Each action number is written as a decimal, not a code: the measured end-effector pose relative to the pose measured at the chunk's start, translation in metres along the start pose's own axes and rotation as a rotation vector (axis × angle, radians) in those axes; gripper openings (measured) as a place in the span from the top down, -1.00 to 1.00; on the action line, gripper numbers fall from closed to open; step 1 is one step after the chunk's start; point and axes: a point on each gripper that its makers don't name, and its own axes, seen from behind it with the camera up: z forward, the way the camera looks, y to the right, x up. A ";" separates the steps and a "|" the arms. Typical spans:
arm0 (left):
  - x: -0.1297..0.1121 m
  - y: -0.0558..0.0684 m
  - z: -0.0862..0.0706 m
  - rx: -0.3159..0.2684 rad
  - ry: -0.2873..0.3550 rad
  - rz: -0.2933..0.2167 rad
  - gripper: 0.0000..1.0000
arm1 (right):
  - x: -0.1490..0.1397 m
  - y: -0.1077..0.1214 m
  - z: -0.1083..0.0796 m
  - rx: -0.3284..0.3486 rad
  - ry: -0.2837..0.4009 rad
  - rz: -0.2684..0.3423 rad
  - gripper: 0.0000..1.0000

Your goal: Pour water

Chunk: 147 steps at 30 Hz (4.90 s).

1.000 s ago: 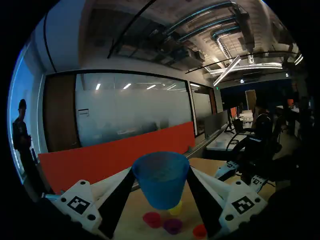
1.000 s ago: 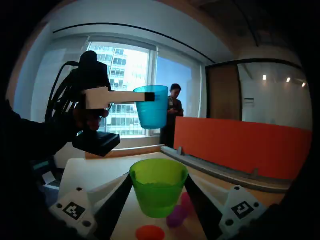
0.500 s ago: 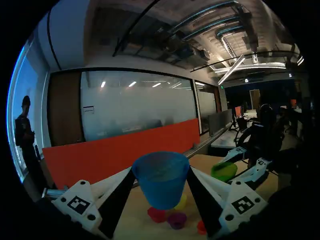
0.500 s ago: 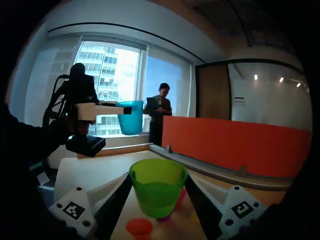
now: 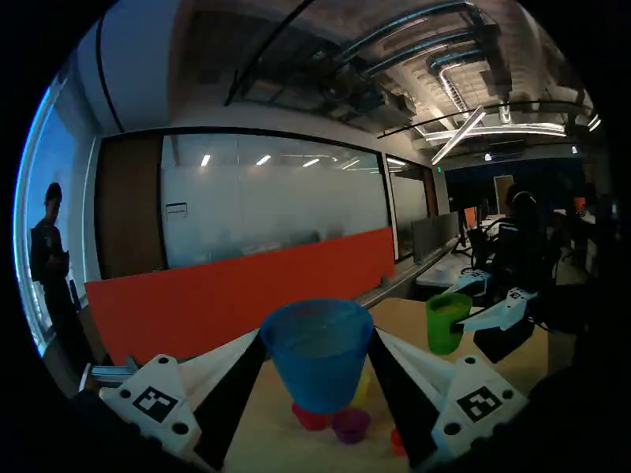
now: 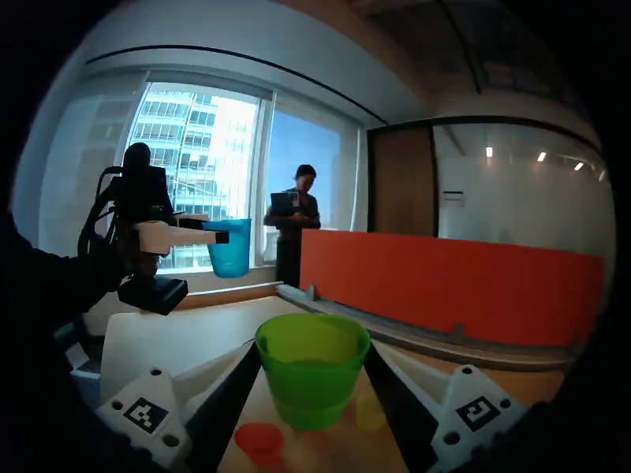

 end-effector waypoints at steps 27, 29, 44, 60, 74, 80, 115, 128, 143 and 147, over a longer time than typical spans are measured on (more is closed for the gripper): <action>-0.083 0.002 -0.005 -0.001 -0.116 0.017 -0.75 | -0.036 0.022 -0.008 -0.033 -0.097 -0.004 -0.82; -0.088 0.002 -0.005 -0.001 -0.126 0.012 -0.75 | -0.040 0.023 -0.009 -0.032 -0.105 -0.003 -0.82; -0.134 0.009 -0.003 -0.010 -0.212 0.039 -0.75 | -0.074 0.034 -0.009 -0.039 -0.179 0.012 -0.82; -0.188 0.020 -0.003 -0.041 -0.330 0.061 -0.76 | -0.120 0.032 -0.007 -0.014 -0.298 0.007 -0.82; -0.247 0.027 -0.004 -0.092 -0.471 0.091 -0.76 | -0.162 0.033 0.000 0.006 -0.408 0.008 -0.82; -0.262 0.030 -0.004 -0.125 -0.527 0.088 -0.76 | -0.177 0.036 0.003 0.010 -0.450 0.027 -0.83; -0.313 0.043 0.007 -0.196 -0.650 0.049 -0.76 | -0.235 0.045 0.007 0.012 -0.582 0.016 -0.83; -0.322 0.043 0.006 -0.204 -0.660 0.046 -0.76 | -0.242 0.044 0.009 0.013 -0.591 0.022 -0.83; -0.336 0.045 0.000 -0.212 -0.693 0.040 -0.76 | -0.248 0.044 0.011 0.012 -0.599 0.020 -0.83; -0.336 0.043 -0.002 -0.211 -0.699 0.051 -0.91 | -0.249 0.042 0.012 0.016 -0.601 0.021 -0.83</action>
